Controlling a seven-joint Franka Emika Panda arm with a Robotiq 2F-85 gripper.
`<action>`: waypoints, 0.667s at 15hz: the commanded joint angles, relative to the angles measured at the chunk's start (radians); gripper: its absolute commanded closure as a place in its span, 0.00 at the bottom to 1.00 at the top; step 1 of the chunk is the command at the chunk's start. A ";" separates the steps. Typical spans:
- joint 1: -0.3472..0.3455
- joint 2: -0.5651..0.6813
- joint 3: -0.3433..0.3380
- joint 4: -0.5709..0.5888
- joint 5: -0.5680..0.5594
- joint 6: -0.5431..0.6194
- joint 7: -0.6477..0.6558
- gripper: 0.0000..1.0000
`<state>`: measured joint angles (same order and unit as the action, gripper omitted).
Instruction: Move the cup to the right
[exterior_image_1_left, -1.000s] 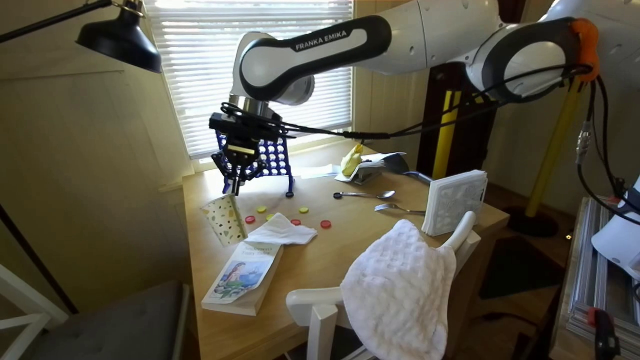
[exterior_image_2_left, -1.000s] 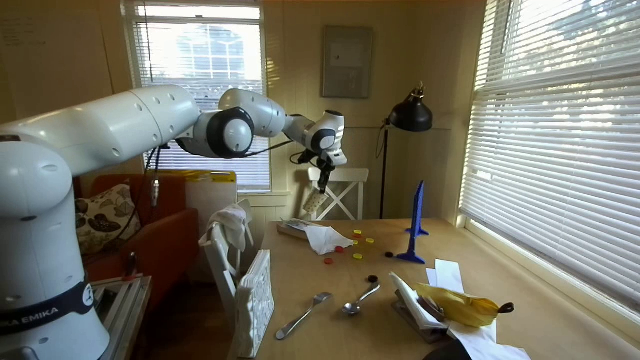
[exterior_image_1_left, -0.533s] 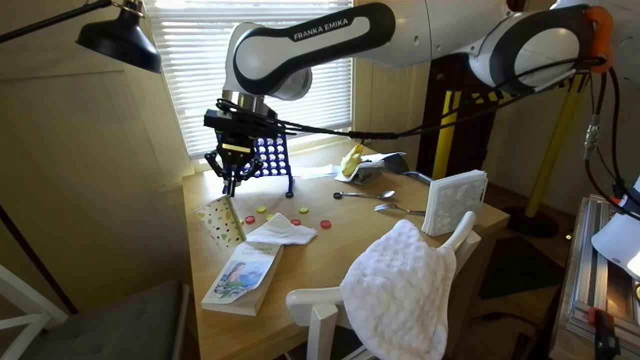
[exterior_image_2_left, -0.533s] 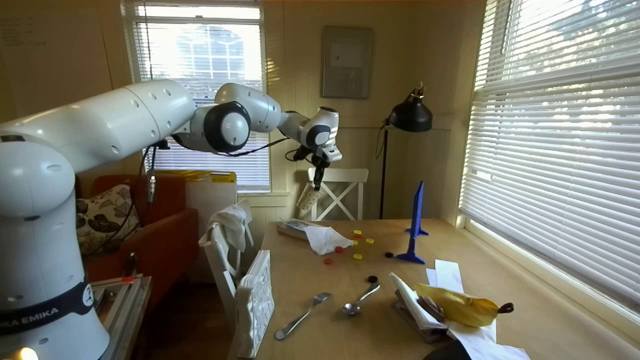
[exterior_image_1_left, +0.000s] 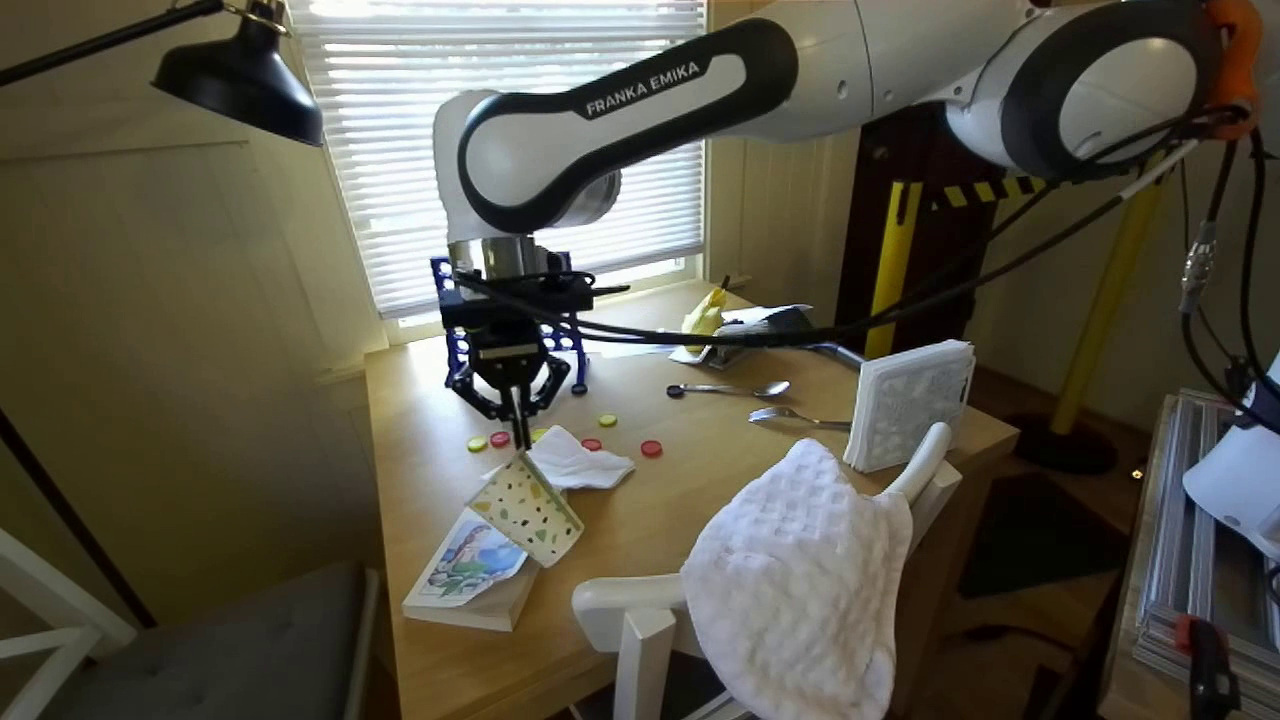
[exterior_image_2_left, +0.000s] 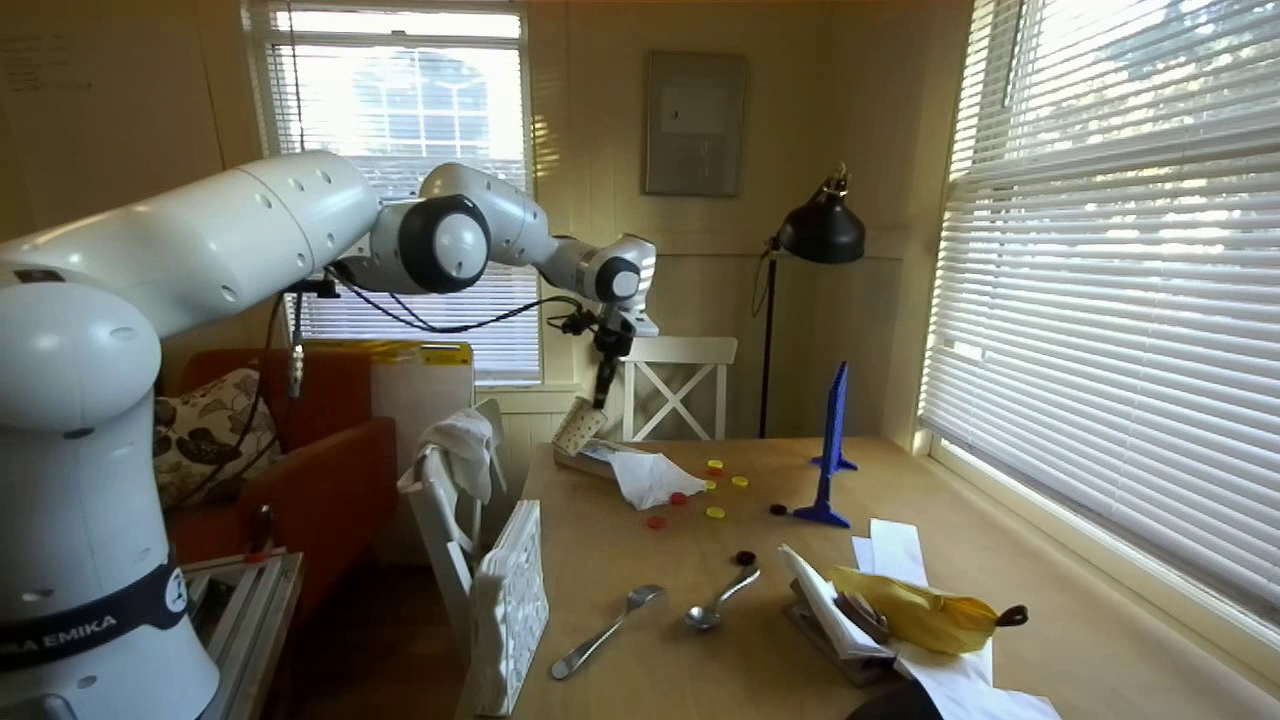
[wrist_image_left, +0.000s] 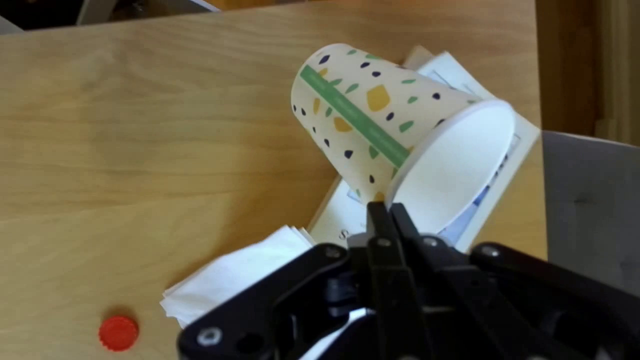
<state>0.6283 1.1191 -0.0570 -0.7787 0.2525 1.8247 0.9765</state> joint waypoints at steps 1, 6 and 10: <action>0.113 -0.149 -0.053 -0.205 -0.099 -0.057 0.028 0.99; 0.297 -0.320 -0.146 -0.409 -0.271 -0.075 0.115 0.99; 0.442 -0.462 -0.227 -0.566 -0.448 -0.016 0.203 0.99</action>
<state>0.9748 0.8050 -0.2306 -1.1480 -0.0770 1.7361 1.1145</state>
